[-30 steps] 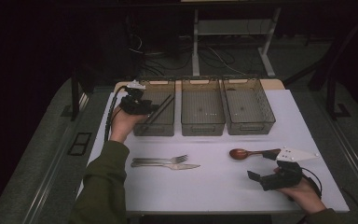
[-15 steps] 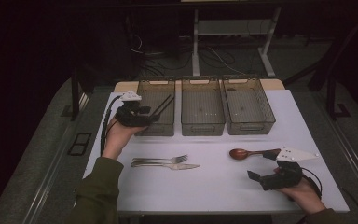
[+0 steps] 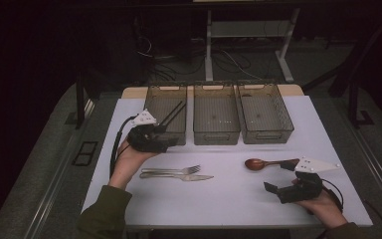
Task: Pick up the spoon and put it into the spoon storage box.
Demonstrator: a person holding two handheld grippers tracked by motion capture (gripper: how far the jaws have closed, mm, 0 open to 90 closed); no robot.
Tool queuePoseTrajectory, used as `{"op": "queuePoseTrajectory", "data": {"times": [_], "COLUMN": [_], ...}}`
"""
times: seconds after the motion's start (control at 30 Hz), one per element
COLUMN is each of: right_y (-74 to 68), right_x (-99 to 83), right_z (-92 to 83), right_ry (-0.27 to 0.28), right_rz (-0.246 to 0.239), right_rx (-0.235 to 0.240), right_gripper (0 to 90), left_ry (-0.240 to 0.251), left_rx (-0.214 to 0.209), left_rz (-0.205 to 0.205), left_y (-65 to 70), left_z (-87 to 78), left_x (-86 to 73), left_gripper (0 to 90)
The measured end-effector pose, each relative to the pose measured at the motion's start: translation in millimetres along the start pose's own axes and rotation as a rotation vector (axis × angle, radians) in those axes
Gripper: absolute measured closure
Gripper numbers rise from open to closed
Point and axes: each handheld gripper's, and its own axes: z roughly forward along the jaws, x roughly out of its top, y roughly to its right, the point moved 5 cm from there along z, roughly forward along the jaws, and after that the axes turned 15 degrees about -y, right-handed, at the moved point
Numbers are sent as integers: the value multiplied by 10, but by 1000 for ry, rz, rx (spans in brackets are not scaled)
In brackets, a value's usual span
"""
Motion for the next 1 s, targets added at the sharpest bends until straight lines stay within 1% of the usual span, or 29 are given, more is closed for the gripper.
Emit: {"op": "queuePoseTrajectory", "data": {"times": [0.13, 0.23, 0.3, 0.33, 0.43, 0.53, 0.6, 0.7, 0.8, 0.87, 1.0], "right_y": [-2, -5, -7, -7, -8, -13, -15, -11, -12, -13, -13], "right_x": [1, 1, 2, 1, 2, 1, 2, 3, 1, 0, -6], "right_z": [-2, -5, -4, -4, -5, -5, -6, -4, -2, -3, -2], "right_ry": [1, 1, 2, 2, 3, 3, 3, 2, 0, -3, -21], "right_rz": [-2, -1, -2, -3, -1, -5, -5, -4, -4, -4, -9], "right_rx": [0, 1, 4, 4, 6, 7, 7, 7, 8, 10, 13], "right_gripper": [1, 1, 1, 1, 1, 1, 1, 1, 1, 1, 1], "left_ry": [7, 22, 32, 30, 31, 31, 39, 43, 47, 54, 37], "left_rx": [-19, -28, -29, -31, -39, -32, -44, -58, -61, -70, -90], "left_rz": [8, 22, 26, 30, 34, 38, 37, 37, 47, 39, 38], "left_y": [103, 191, 248, 272, 331, 369, 399, 448, 503, 539, 589], "left_z": [11, 11, 18, 21, 36, 50, 62, 85, 89, 87, 106], "left_x": [-89, -185, -260, -299, -413, -507, -562, -623, -666, -695, -759], "left_gripper": [255, 229, 194, 179, 133, 89, 75, 38, 0, 0, 0]}}
